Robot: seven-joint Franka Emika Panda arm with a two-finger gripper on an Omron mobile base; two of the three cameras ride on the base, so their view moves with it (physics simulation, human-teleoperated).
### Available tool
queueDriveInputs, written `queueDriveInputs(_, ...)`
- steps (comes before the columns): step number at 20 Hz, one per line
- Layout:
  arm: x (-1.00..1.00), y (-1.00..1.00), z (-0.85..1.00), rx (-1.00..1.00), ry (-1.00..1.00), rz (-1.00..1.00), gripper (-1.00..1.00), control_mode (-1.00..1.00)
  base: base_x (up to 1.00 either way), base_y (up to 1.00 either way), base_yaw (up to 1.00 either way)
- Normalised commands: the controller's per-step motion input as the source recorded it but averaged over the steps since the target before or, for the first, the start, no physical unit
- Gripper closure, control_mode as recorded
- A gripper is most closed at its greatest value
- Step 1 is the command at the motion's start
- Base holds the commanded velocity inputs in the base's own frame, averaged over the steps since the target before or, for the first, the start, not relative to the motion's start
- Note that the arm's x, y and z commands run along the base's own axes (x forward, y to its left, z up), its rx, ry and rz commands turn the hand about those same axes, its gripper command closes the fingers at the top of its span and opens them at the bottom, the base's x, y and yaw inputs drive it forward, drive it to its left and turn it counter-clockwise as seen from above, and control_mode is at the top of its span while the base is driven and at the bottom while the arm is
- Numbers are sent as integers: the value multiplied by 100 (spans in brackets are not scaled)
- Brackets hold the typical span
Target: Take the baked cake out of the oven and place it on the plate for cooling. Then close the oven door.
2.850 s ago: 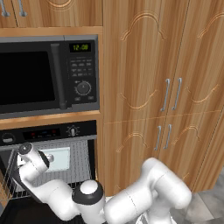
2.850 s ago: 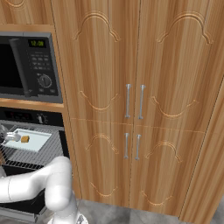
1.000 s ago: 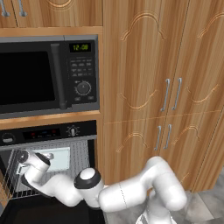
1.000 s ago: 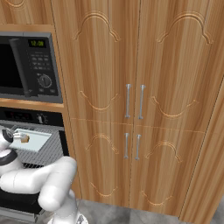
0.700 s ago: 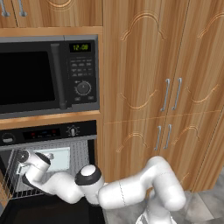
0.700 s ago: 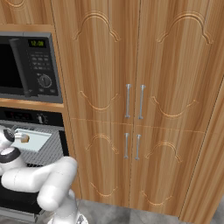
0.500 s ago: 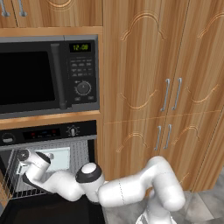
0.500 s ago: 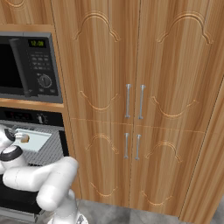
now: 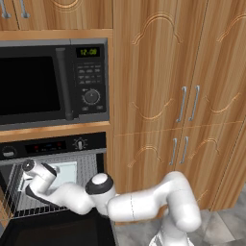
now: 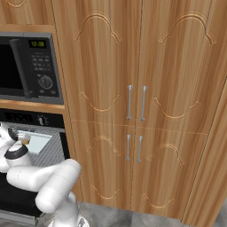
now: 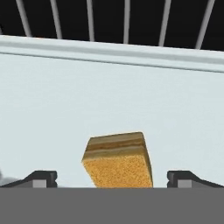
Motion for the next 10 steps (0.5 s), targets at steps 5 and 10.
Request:
queueDriveInputs(5,-2,-15,-45,0,-3,3,-100,-100,0,0,0)
queueDriveInputs(10,-5,0,-52,0,-8,1,-100,-100,0,0,0)
